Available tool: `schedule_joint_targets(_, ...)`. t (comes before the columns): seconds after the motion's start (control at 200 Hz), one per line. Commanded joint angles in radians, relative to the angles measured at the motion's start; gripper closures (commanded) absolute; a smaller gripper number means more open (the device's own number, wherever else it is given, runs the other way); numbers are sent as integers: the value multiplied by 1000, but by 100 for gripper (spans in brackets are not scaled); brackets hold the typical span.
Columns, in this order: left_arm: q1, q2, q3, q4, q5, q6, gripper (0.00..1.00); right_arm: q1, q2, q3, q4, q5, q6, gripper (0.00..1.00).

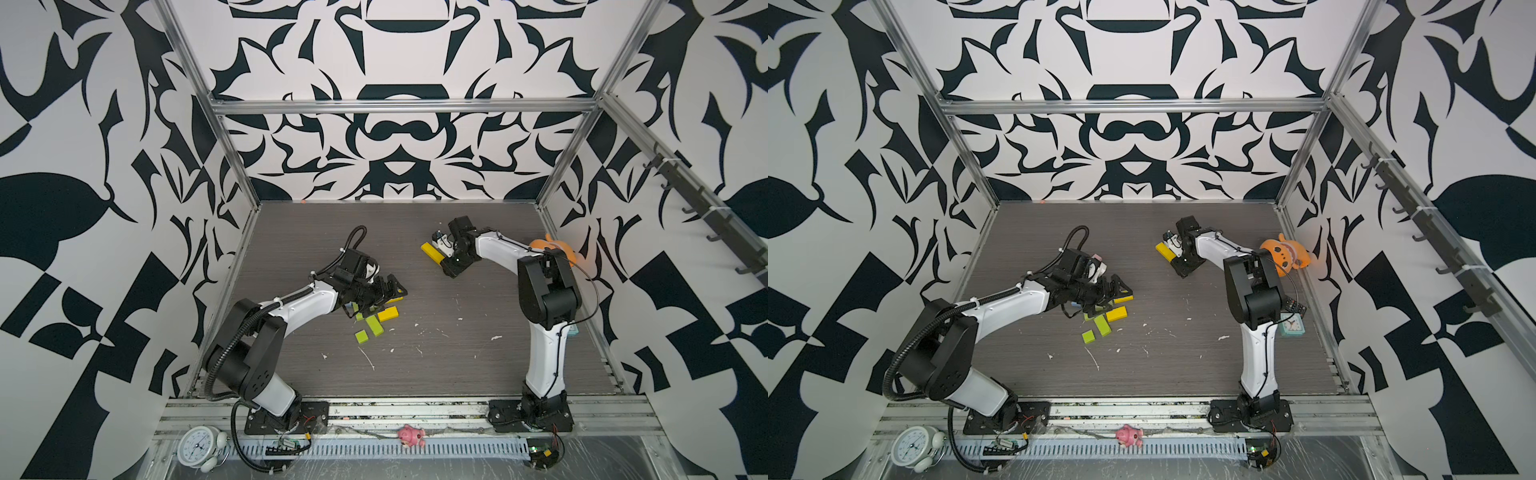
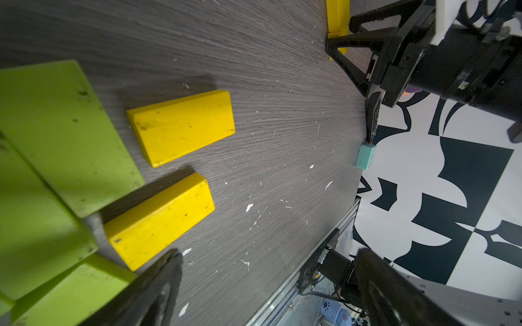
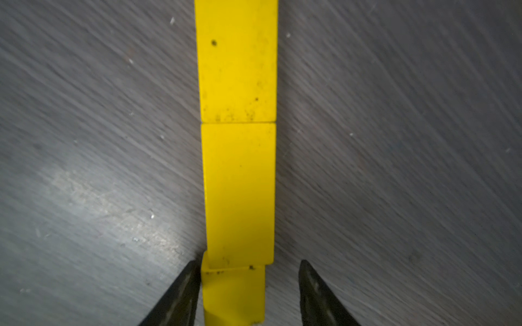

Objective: Assemble the letter v with building blocks
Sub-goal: Assemble the building block at the center of the board.

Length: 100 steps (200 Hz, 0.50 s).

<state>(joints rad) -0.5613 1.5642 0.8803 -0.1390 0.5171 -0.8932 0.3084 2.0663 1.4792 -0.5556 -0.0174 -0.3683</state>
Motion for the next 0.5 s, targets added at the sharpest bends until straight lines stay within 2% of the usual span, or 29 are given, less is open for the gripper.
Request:
schedule_joint_targets(0.0, -3, -26, 17, -25, -10, 1, 1, 1, -58, -22, -14, 5, 14, 40)
schedule_joint_targets(0.16, -2, -42, 58, -128, -52, 66, 1, 1, -141, -37, -5, -9, 51, 30)
schedule_joint_targets(0.245, -3, -49, 105, -241, -95, 147, 1, 1, -212, -53, 19, -7, 91, 16)
schedule_joint_targets(0.305, -3, -53, 143, -329, -151, 215, 1, 1, -270, -63, 46, 30, 137, 1)
schedule_joint_targets(0.4, -4, -51, 192, -433, -199, 302, 1, -7, -369, -79, 85, 142, 263, 1)
schedule_joint_targets(0.495, -16, -27, 231, -511, -226, 363, 1, -31, -446, -100, 77, 199, 405, 1)
